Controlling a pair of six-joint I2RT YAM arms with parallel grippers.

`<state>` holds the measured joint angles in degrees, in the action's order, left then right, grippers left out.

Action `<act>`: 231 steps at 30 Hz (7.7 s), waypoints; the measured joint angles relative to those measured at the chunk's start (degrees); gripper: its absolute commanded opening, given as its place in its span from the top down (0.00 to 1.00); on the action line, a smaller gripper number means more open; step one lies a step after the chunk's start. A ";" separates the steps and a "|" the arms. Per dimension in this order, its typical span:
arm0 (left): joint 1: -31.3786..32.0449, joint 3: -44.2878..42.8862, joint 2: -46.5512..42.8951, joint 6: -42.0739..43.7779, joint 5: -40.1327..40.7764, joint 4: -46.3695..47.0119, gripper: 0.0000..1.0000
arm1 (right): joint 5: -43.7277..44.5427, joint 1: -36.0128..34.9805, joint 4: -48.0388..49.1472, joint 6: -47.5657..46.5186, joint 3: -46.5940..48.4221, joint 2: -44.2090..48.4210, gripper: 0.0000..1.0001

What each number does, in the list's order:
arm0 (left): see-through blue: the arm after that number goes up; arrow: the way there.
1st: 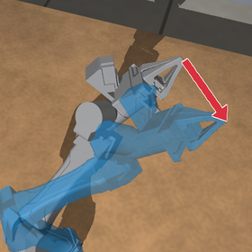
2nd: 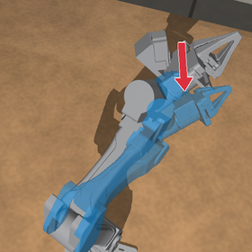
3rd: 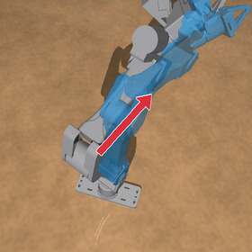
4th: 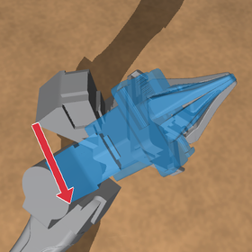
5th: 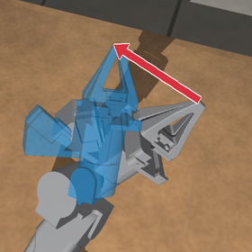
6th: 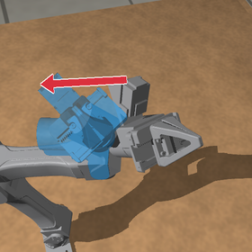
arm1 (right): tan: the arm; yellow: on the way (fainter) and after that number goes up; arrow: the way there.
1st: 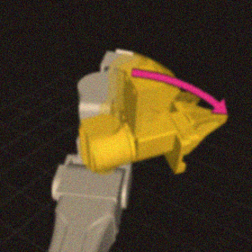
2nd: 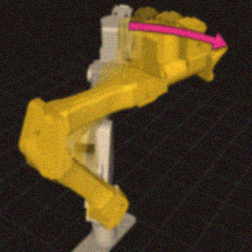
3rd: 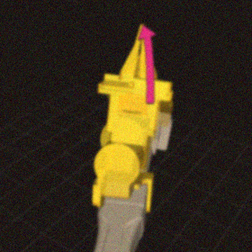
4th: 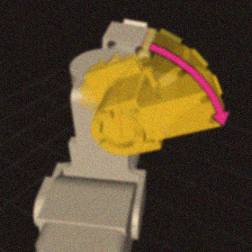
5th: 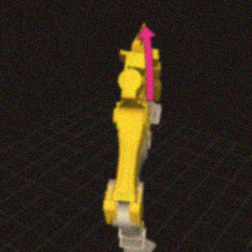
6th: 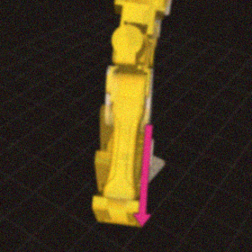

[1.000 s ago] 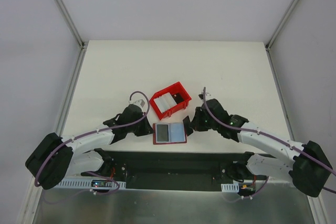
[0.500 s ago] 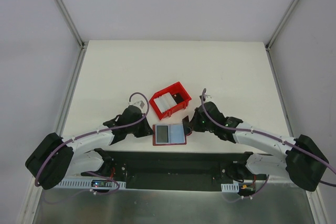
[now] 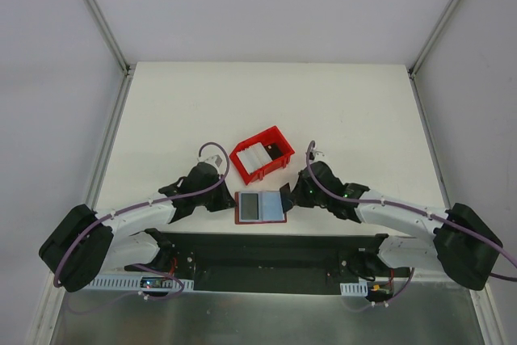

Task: Put the credit cards into the card holder
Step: Turn over the card slot in the card holder, then insert the credit card into the card holder, then pick up the credit card from the storage box.

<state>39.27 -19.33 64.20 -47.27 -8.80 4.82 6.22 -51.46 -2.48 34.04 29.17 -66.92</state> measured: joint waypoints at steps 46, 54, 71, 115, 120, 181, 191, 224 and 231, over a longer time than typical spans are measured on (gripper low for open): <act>0.00 0.22 -0.02 -0.28 -0.17 0.90 1.00 | 2.05 -4.22 -5.20 -0.39 7.58 -1.75 1.00; 0.00 0.20 -1.03 -0.31 -1.29 0.90 1.00 | 4.37 -3.82 -8.15 -2.19 8.31 4.48 1.00; 0.00 3.56 -1.38 -6.40 0.11 3.30 1.00 | -6.73 -5.05 17.57 6.21 -3.65 -7.04 1.00; 0.00 6.40 -1.33 -10.16 1.46 9.46 1.00 | -10.99 -6.03 24.85 5.84 0.94 -19.37 0.65; 0.00 6.40 -1.33 -9.97 1.53 9.49 1.00 | -9.14 -6.34 18.29 3.26 1.53 -15.74 0.58; 0.00 6.12 -8.13 -8.81 4.28 5.05 1.00 | -14.47 4.94 -4.31 -17.42 25.75 -12.63 0.25; 0.00 5.79 -8.13 -8.74 4.83 3.78 1.00 | -16.65 10.88 -11.15 -25.14 41.00 -26.49 0.19; 0.00 3.82 -5.31 -7.10 4.85 2.80 1.00 | -29.33 14.82 -13.92 -29.79 50.36 -44.89 0.24; 0.00 3.72 -5.29 -7.10 4.85 2.80 1.00 | -30.97 15.76 -13.22 -29.59 50.34 -44.72 0.34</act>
<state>39.27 -15.62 58.92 -54.37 -3.95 7.62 -24.75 -35.70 -15.70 4.45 79.50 -111.63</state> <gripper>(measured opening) 0.003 0.708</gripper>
